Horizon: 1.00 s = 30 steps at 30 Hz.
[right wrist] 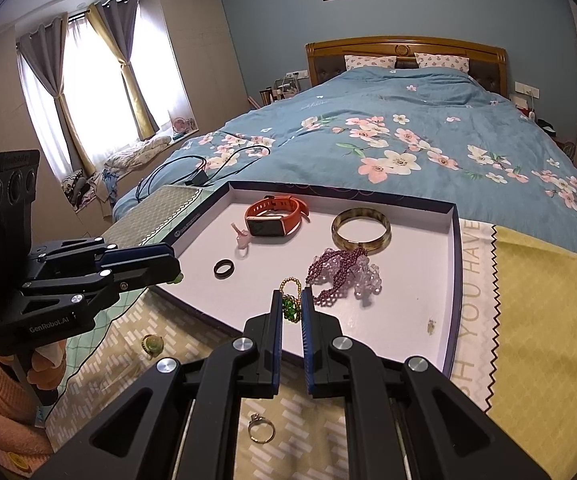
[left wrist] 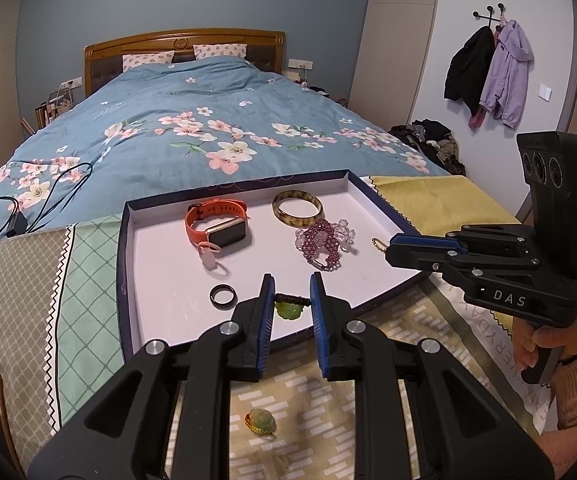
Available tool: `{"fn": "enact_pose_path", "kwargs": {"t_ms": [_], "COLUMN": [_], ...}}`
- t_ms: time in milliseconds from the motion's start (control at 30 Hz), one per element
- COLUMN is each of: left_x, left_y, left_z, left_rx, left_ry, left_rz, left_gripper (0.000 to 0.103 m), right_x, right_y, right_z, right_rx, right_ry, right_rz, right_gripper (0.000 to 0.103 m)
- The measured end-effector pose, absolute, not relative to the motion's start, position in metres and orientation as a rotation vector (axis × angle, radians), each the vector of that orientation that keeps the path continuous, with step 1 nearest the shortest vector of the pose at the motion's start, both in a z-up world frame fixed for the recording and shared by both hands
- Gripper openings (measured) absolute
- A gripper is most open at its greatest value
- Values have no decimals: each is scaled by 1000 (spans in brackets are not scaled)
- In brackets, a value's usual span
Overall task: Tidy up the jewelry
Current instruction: 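Carry both green-stone rings over the box with both tools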
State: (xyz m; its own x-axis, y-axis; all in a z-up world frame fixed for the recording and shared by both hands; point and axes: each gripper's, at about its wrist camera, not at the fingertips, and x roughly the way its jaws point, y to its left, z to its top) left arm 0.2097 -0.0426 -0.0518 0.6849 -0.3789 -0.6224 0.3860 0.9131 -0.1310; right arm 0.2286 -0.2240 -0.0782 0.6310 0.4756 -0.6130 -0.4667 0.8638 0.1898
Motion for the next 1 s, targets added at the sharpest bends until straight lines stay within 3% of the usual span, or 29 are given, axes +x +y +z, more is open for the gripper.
{"fn": "enact_pose_path", "kwargs": {"t_ms": [1000], "left_x": [245], "left_y": [-48], "left_z": [-67], "left_rx": [-1], "left_ry": [744], "left_rz": [-392], "left_gripper": [18], "right_x": [264], "right_y": [-219], "right_z": [-93], "right_rx": [-34], "right_ry": [756], "right_rz": [514], "right_gripper": [7]}}
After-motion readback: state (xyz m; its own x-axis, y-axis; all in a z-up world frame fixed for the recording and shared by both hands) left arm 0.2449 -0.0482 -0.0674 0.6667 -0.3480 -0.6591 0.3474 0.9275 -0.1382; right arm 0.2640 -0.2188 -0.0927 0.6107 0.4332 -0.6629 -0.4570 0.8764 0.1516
